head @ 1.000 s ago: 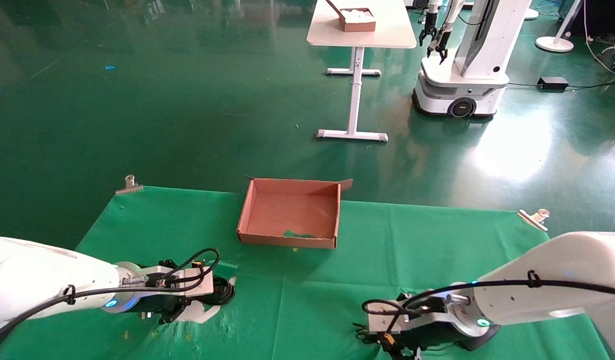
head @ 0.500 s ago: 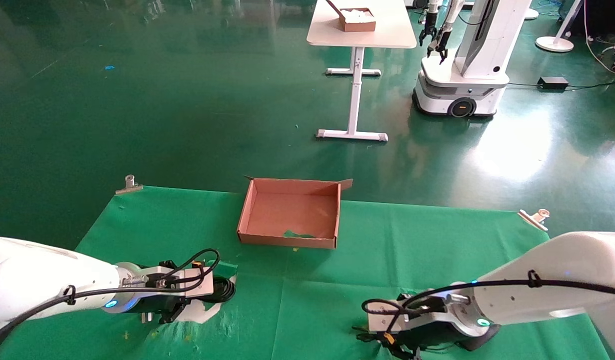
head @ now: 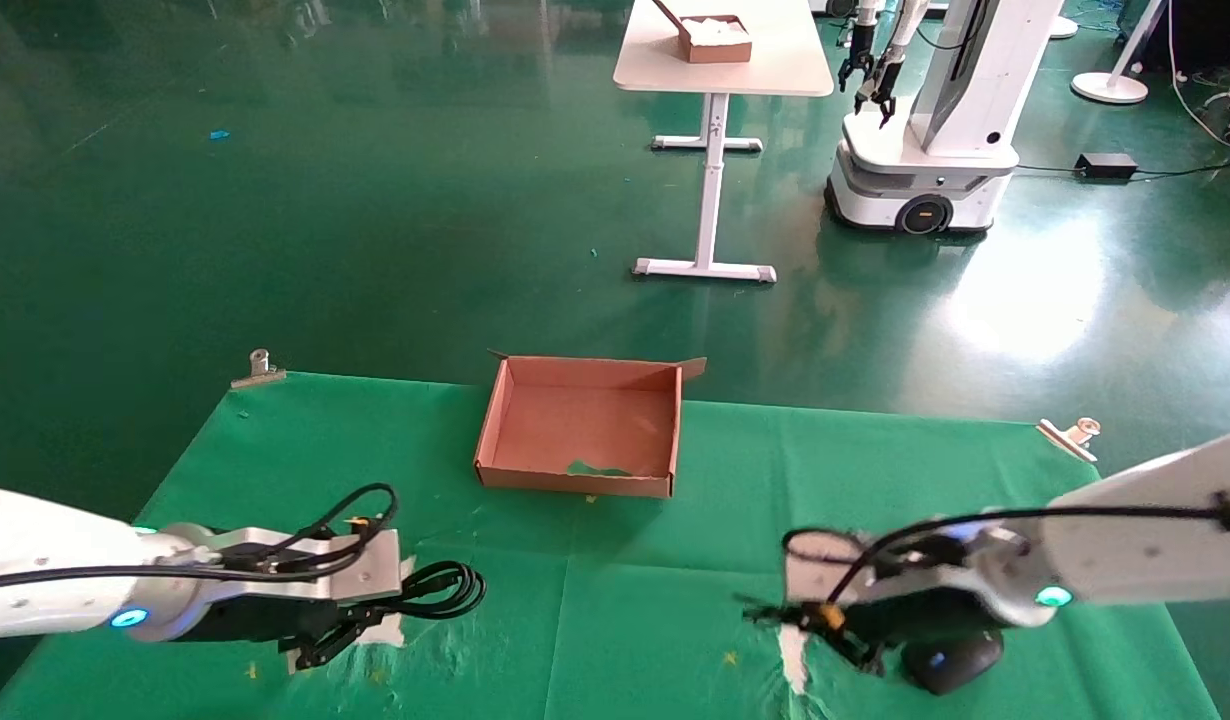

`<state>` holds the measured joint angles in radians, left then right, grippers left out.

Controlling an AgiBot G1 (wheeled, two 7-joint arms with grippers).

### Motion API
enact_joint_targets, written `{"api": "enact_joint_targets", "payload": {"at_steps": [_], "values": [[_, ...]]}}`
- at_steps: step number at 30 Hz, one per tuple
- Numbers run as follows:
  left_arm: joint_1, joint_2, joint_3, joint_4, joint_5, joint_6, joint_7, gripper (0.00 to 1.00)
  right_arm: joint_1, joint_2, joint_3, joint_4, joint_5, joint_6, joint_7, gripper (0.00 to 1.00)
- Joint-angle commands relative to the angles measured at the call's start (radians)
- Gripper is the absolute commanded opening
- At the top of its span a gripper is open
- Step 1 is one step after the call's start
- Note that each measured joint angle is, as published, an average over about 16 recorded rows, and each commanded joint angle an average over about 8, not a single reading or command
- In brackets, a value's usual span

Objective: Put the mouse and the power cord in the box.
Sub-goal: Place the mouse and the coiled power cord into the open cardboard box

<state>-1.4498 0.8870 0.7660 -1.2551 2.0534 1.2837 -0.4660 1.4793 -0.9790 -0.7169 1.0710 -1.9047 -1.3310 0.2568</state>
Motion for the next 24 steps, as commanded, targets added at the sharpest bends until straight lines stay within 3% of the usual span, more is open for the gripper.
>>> {"api": "enact_joint_targets", "payload": {"at_steps": [1,7,12,19,24], "values": [[0.0,-0.026,-0.013,-0.035,-0.028,0.023,-0.018,0.0,0.008,0.028,0.014,0.043,0.008,-0.009,0.027,0.0],[-0.048,-0.007,-0.044,-0.059,-0.064,0.02,-0.044,0.0,0.049,0.05,0.043,0.089,0.002,0.01,0.067,0.0],[-0.064,0.078,-0.045,-0.052,-0.026,-0.05,-0.081,0.0,0.075,0.054,0.056,0.102,-0.007,0.023,0.09,0.0],[-0.027,0.253,-0.003,0.011,0.151,-0.264,-0.091,0.0,0.096,0.08,0.068,0.14,-0.011,0.013,0.117,0.0],[-0.004,0.392,0.054,0.172,0.342,-0.458,-0.048,0.0,0.104,0.114,0.079,0.184,-0.012,-0.003,0.143,0.0]]}}
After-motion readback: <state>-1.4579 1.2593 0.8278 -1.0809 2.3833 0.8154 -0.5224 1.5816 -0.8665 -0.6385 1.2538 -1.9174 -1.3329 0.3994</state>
